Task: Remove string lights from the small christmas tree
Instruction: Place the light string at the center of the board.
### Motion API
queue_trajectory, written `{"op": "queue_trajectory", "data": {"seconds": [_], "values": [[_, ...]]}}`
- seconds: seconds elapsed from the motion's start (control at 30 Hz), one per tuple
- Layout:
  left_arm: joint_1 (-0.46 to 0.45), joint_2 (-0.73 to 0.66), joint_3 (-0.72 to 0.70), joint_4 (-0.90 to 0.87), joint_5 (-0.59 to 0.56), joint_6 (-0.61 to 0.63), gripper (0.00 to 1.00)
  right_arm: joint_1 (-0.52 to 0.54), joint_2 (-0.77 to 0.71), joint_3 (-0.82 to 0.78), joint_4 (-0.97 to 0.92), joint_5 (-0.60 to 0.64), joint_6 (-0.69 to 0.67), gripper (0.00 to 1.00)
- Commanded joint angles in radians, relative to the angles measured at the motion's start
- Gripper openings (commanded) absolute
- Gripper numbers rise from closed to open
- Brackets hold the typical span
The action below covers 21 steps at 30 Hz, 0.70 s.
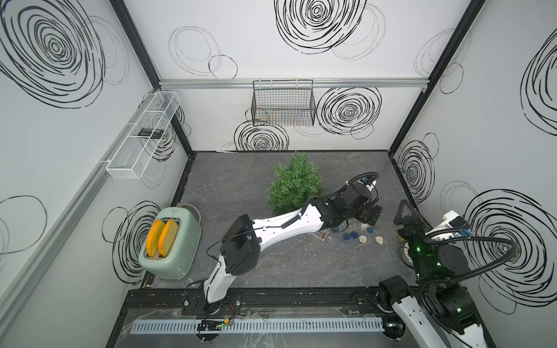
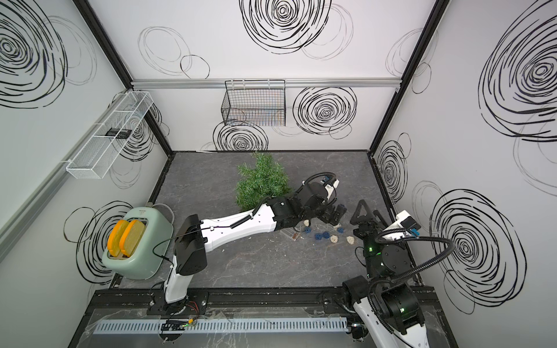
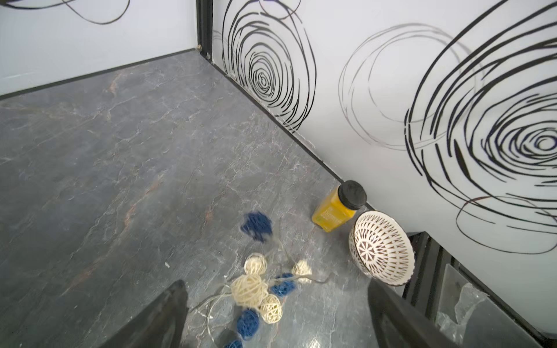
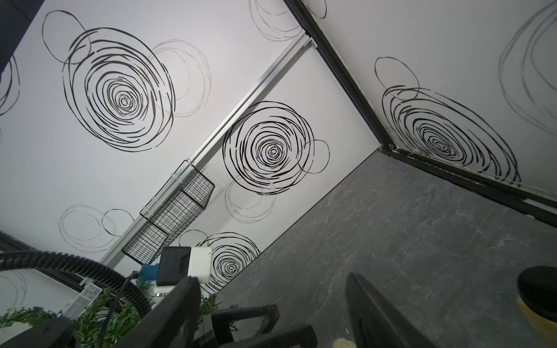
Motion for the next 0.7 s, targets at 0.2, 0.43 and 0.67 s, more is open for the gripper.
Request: {"op": "queue_trajectory", "data": {"seconds": [0.2,0.43,0.67], "values": [[-0.076,-0.281,-0.177,0.125,0.040,-0.036,0.96,-0.002,0.114,0.045,0.073,-0.042,-0.045,0.97],[-0.148,-0.602,-0.227,0.191,-0.091,0.130,0.96,-0.003,0.309,0.060,0.185,-0.159,-0.109,0.97],[0.143,-0.915,-0.374,0.205,-0.120,0.165,0.96,-0.023,0.452,0.118,0.241,-0.172,-0.167,0.97]]}}
